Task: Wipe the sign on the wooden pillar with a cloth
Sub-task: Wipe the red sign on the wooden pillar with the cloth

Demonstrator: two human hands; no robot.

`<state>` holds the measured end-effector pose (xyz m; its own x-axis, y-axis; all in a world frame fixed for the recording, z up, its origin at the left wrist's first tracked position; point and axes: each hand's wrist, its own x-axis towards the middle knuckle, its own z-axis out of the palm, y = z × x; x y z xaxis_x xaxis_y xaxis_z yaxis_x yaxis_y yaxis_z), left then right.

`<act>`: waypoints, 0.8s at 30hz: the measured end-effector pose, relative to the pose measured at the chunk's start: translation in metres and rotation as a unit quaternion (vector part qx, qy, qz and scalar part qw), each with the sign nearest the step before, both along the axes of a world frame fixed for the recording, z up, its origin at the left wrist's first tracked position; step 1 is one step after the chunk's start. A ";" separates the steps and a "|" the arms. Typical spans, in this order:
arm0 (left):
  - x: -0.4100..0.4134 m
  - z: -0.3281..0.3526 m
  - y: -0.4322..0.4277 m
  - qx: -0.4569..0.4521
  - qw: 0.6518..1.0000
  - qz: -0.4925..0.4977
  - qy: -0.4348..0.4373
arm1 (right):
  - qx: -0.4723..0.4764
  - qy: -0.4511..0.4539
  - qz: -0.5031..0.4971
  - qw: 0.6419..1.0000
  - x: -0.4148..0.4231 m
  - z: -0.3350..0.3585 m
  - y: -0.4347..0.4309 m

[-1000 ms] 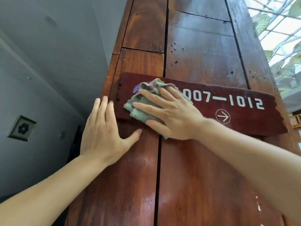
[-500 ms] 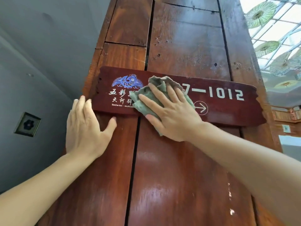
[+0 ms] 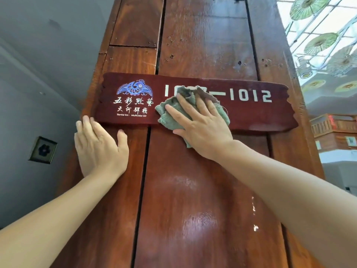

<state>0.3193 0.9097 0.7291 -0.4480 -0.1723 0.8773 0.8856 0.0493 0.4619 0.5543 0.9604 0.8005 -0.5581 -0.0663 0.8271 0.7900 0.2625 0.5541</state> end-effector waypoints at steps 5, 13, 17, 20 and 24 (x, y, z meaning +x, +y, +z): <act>-0.009 -0.005 0.003 0.013 1.000 -0.001 0.018 | 0.046 -0.064 -0.001 0.997 -0.064 0.009 -0.018; -0.010 -0.006 0.001 0.010 1.000 0.009 0.020 | 0.071 -0.063 0.024 0.995 -0.041 0.010 -0.005; -0.010 -0.006 0.001 0.009 1.000 0.003 0.013 | 0.038 -0.016 0.015 0.999 0.014 0.006 0.012; -0.011 -0.005 0.002 0.016 1.000 -0.001 0.011 | 0.031 -0.006 -0.001 0.999 0.066 0.003 0.028; -0.009 -0.004 0.003 0.019 1.000 0.006 0.007 | 0.026 -0.010 -0.033 0.999 0.128 0.005 0.044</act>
